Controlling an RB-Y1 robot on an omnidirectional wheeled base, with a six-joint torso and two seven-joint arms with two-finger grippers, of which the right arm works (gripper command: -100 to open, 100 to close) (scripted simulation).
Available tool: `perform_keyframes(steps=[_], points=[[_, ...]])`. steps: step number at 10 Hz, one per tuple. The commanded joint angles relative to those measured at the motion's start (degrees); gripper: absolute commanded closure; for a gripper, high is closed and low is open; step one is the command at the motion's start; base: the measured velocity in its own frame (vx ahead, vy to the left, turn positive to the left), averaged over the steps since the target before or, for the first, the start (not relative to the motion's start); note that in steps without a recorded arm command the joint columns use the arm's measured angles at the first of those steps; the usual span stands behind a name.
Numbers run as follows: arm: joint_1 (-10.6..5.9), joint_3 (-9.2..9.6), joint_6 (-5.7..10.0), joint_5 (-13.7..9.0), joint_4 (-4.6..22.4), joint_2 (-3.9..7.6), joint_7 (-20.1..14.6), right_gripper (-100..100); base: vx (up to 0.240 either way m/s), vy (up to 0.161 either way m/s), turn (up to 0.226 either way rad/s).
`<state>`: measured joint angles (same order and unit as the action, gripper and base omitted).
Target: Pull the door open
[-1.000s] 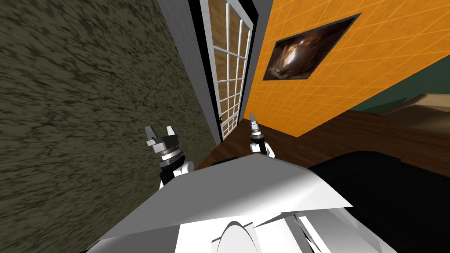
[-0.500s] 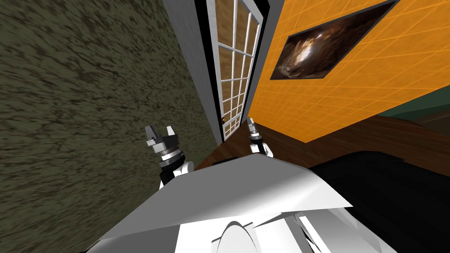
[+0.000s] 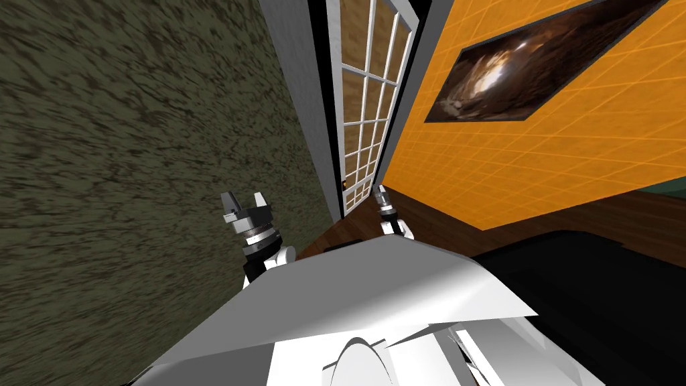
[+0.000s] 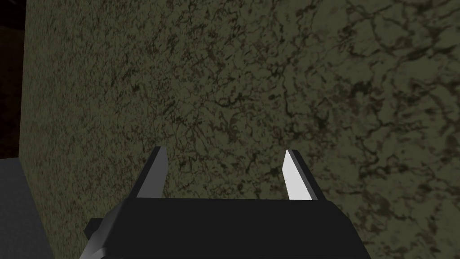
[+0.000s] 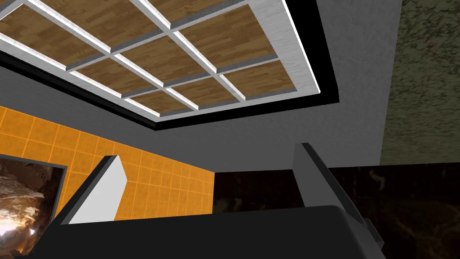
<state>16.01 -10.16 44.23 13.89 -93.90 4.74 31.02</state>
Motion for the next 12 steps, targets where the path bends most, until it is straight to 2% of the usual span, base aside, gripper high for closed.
perform_keyframes(steps=[1,3,4,6,7,9,10,12], points=[[-0.56,-0.61,0.24,1.8,2.9,-0.12,2.7,-100,0.075,-0.068,0.199],[-1.63,-1.60,1.16,3.9,6.6,-0.15,5.8,-100,0.077,-0.073,0.195],[-1.63,-1.60,1.16,3.9,7.5,-0.15,5.8,-100,0.041,-0.056,0.077],[-2.67,-2.57,2.07,5.9,11.6,-0.22,8.8,-100,0.050,-0.059,0.156],[-2.67,-2.57,2.07,5.9,12.0,-0.22,8.8,-100,0.040,-0.052,0.077],[-3.71,-3.53,2.97,8.0,15.9,-0.31,11.8,-100,0.045,-0.042,0.140],[-3.71,-3.53,2.97,8.0,16.4,-0.31,11.8,-100,0.035,-0.040,0.094],[-4.69,-4.44,3.81,9.9,20.3,-0.46,14.6,-100,0.052,-0.051,0.170]])
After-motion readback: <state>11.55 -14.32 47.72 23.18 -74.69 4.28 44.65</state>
